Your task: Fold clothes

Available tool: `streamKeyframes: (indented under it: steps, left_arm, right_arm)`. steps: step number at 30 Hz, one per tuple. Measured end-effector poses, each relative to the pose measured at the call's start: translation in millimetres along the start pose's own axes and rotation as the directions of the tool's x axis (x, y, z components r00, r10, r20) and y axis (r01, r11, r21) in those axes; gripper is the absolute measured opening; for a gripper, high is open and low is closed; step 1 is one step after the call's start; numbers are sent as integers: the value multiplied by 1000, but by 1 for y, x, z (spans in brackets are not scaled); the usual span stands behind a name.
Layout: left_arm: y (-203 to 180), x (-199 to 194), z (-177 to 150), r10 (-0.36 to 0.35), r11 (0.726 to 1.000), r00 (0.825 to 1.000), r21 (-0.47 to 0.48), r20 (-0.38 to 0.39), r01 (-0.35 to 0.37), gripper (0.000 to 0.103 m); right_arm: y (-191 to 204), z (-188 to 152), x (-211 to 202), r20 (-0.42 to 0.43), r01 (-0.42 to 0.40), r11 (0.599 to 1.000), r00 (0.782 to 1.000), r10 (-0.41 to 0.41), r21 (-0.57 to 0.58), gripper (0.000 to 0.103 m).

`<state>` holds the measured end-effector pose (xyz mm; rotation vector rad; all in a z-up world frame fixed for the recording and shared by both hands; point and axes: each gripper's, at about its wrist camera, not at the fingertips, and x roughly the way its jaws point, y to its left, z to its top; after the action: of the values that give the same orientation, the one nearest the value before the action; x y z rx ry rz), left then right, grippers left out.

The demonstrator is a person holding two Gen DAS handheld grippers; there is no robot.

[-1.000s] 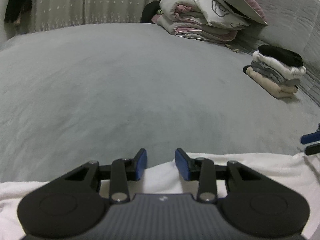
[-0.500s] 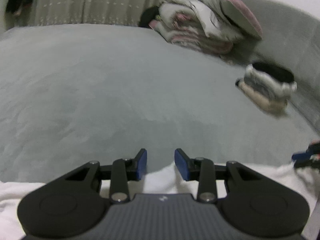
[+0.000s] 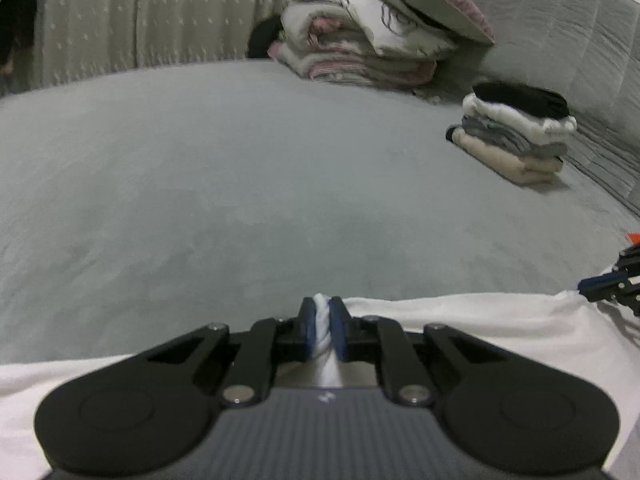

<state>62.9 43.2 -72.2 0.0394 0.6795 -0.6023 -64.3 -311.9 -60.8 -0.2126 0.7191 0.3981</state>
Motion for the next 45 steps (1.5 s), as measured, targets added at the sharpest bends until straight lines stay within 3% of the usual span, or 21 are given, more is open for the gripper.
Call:
streamKeyframes:
  steps: [6,9,15,18,20,22,28,32,35,38,41,42,43,45]
  left_arm:
    - [4,-20,-11,28,997,987,-72,157,-17,8]
    - [2,-21,-12,44,998,985,-62,167,-34,8]
    - [-6,2,-7,111,994,993,-23,50,-110,9]
    - [-6,2,-5,120,992,992,-35,42,-119,16]
    - [-7,-2,-2,138,990,989,-44,53,-136,27]
    - [-8,-7,0,148,988,987,-56,66,-144,30]
    - [-17,-25,6,70,997,994,-51,85,-66,30]
    - [-22,-20,7,83,996,994,7,71,-84,31]
    - [-11,-10,10,87,995,995,-41,37,-86,32]
    - [-2,-3,8,78,995,997,-70,14,-77,32]
    - [1,0,4,68,995,998,-70,7,-67,31]
    - [2,2,3,64,995,998,-71,4,-64,28]
    - [3,3,2,61,996,998,-71,2,-61,16]
    - [3,3,0,62,996,998,-68,12,-62,10]
  right_arm:
    - [1,-11,-18,148,53,997,987,-60,54,6]
    - [0,-15,-20,171,73,994,981,-87,85,6]
    - [6,-13,-5,114,119,992,986,-124,49,6]
    - [8,-9,-6,109,122,991,986,-127,48,7]
    - [10,-5,-9,118,119,992,985,-124,51,13]
    - [15,2,-12,145,88,995,985,-93,40,19]
    - [35,24,3,143,-12,1000,990,15,-19,19]
    - [47,35,20,117,-43,998,992,48,-46,19]
    - [52,41,31,99,-53,997,993,58,-58,19]
    - [54,43,40,77,-62,995,995,68,-73,18]
    - [57,40,46,60,-56,994,996,61,-91,10]
    - [57,40,46,67,-53,994,996,59,-95,6]
    - [57,39,45,77,-48,994,996,55,-95,5]
    - [60,36,41,109,-24,996,994,34,-90,4]
